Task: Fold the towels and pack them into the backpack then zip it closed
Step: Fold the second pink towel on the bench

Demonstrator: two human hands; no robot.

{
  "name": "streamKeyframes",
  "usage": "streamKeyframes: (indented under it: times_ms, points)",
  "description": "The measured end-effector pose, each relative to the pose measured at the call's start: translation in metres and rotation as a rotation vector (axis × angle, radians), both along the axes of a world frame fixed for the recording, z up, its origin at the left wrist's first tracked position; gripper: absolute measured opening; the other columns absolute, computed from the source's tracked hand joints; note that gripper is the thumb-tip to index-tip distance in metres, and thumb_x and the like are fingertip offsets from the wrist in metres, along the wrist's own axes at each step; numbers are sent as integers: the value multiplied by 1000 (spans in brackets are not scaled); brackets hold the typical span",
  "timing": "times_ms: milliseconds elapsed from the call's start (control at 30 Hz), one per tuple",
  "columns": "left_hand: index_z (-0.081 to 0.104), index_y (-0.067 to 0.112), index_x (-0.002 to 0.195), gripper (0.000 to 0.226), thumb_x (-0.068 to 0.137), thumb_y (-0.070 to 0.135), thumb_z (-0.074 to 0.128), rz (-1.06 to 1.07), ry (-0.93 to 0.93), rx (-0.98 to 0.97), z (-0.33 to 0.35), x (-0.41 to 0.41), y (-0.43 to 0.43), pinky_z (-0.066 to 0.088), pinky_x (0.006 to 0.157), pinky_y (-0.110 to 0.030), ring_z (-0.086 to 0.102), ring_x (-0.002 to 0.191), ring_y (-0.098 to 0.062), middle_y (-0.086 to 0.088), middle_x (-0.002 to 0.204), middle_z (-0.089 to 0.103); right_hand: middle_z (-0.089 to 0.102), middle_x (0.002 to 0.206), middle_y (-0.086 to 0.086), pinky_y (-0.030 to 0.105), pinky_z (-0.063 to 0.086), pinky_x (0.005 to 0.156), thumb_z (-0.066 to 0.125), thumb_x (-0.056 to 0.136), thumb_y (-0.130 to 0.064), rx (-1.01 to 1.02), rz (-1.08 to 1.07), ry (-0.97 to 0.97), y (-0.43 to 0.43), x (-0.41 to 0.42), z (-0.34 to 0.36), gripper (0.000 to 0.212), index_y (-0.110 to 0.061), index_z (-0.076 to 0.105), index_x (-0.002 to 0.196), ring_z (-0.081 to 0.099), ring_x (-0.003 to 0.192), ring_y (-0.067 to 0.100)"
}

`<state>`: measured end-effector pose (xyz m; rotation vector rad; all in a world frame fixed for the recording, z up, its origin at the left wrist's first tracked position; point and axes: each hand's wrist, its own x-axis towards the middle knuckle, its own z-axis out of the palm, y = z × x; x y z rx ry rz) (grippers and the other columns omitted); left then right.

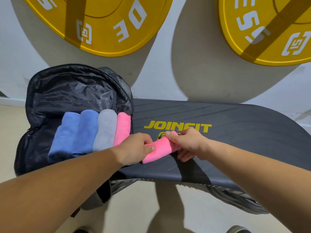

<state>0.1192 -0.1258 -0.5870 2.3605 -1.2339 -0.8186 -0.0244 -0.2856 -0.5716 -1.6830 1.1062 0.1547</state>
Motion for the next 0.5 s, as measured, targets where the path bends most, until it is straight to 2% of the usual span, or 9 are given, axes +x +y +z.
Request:
streamKeyframes:
  times_ms: [100, 200, 267, 333, 400, 500]
  points:
    - [69, 22, 94, 9, 91, 30, 71, -12, 30, -36, 1, -1, 1, 53, 86, -36, 66, 89, -18, 4, 92, 72, 72, 102, 17, 43, 65, 68, 88, 74, -42, 188, -169, -175, 6, 0, -1, 59, -6, 55, 107, 76, 81, 29]
    - [64, 21, 92, 12, 89, 30, 72, -28, 66, -24, 4, -4, 4, 53, 77, -34, 62, 76, -17, 0, 87, 69, 72, 109, 25, 56, 62, 77, 91, 72, -17, 298, -279, -361, 15, 4, 0, 49, -12, 52, 101, 75, 96, 35]
    - [63, 19, 89, 15, 83, 28, 74, 7, 136, -33, 10, -4, 4, 53, 74, -34, 62, 75, -19, -2, 85, 69, 71, 97, 25, 58, 61, 80, 87, 74, -9, 309, -277, -430, 20, 7, 6, 44, -13, 51, 97, 73, 90, 36]
    - [63, 13, 83, 17, 75, 21, 77, 102, 215, -56, 26, -6, 3, 47, 70, -30, 58, 73, -16, 2, 80, 65, 68, 90, 19, 50, 61, 79, 86, 75, -8, 275, -263, -469, 23, 9, 16, 39, -14, 51, 91, 69, 83, 31]
    - [60, 14, 74, 18, 70, 16, 77, 194, 325, -78, 46, -9, 2, 40, 65, -29, 52, 70, -15, 2, 75, 59, 68, 91, 18, 42, 58, 72, 86, 76, -9, 261, -272, -508, 25, 11, 27, 37, -13, 52, 92, 69, 80, 30]
    - [52, 21, 71, 24, 65, 19, 75, 245, 586, -87, 82, -14, 5, 38, 61, -28, 47, 66, -18, 0, 70, 50, 74, 101, 21, 41, 60, 69, 89, 74, -15, 277, -305, -544, 31, 17, 47, 43, -9, 57, 103, 72, 80, 30]
